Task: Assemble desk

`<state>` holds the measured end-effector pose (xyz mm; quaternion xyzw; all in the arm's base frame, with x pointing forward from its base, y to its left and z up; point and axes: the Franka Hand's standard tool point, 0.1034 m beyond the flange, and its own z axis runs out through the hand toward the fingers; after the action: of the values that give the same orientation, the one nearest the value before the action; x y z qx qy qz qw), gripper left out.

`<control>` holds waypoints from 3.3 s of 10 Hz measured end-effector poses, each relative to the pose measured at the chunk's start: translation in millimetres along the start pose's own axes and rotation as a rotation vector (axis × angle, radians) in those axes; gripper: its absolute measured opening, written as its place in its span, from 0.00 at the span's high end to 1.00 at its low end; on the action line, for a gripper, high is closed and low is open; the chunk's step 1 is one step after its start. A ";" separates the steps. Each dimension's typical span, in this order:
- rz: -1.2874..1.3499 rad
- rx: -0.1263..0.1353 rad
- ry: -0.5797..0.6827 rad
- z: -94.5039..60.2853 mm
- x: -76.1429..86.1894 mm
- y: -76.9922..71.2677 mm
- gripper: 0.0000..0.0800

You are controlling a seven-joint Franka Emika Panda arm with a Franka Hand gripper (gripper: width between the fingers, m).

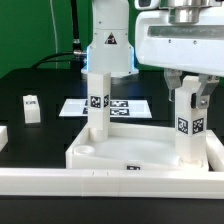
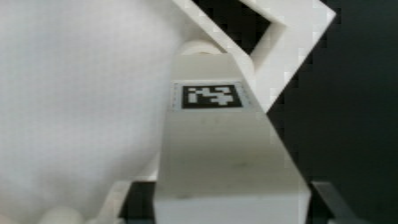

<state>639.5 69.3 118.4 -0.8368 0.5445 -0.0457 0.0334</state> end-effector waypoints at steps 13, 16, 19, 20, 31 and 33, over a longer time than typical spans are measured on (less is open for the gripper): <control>-0.041 -0.004 -0.037 0.7 -25.1 -6.1 0.19; -0.245 -0.003 -0.037 1.1 -28.6 -6.8 0.19; -0.482 0.000 -0.035 1.2 -27.5 -6.4 0.19; -0.588 -0.005 -0.028 0.9 -27.4 -6.5 0.19; -1.142 -0.023 -0.010 1.1 -29.2 -7.6 0.53; -1.120 -0.023 -0.010 1.2 -29.4 -7.6 0.64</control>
Offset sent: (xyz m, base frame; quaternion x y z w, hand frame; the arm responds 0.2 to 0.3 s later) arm 0.0009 0.0150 -0.0062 -0.0285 -0.0295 0.2551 0.9660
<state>634.7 99.2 116.9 -0.9988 0.0173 -0.0466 -0.0023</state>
